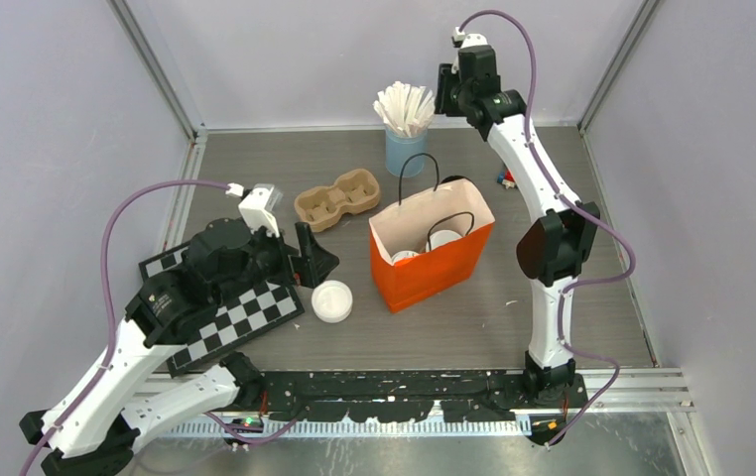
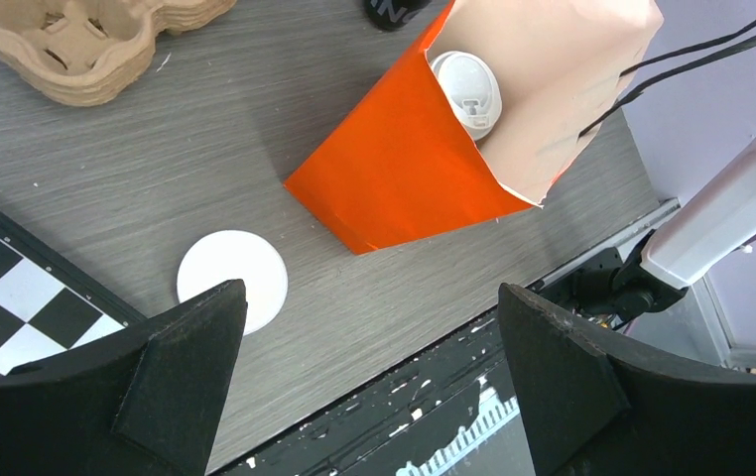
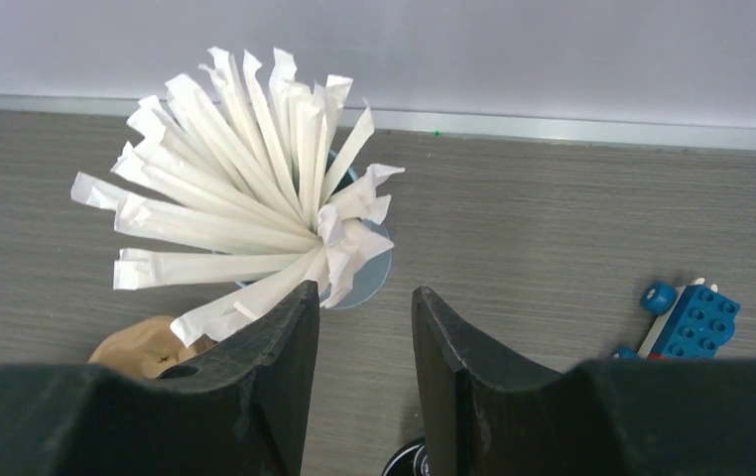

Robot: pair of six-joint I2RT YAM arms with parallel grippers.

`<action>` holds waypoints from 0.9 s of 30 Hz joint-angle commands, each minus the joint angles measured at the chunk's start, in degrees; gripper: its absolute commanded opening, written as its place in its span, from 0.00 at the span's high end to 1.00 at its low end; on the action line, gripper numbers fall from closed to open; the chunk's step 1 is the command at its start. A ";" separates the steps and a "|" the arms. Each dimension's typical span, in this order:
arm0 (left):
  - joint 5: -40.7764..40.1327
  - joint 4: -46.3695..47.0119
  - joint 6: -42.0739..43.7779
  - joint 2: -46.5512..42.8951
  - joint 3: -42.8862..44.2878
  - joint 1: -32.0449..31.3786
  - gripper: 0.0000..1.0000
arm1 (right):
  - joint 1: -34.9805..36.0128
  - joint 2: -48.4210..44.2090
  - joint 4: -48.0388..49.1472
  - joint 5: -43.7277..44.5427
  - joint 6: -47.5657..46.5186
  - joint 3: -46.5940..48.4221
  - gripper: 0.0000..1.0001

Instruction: Pack the takeout coffee

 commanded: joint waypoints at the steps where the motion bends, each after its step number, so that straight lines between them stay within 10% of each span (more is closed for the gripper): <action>1: -2.12 0.97 -0.83 -0.04 1.67 0.30 0.00 | -1.12 1.14 5.45 -0.74 1.38 2.53 0.56; 27: -4.06 0.66 -0.99 -2.05 -0.58 0.30 0.00 | -0.60 5.59 8.72 -8.59 1.51 6.28 0.60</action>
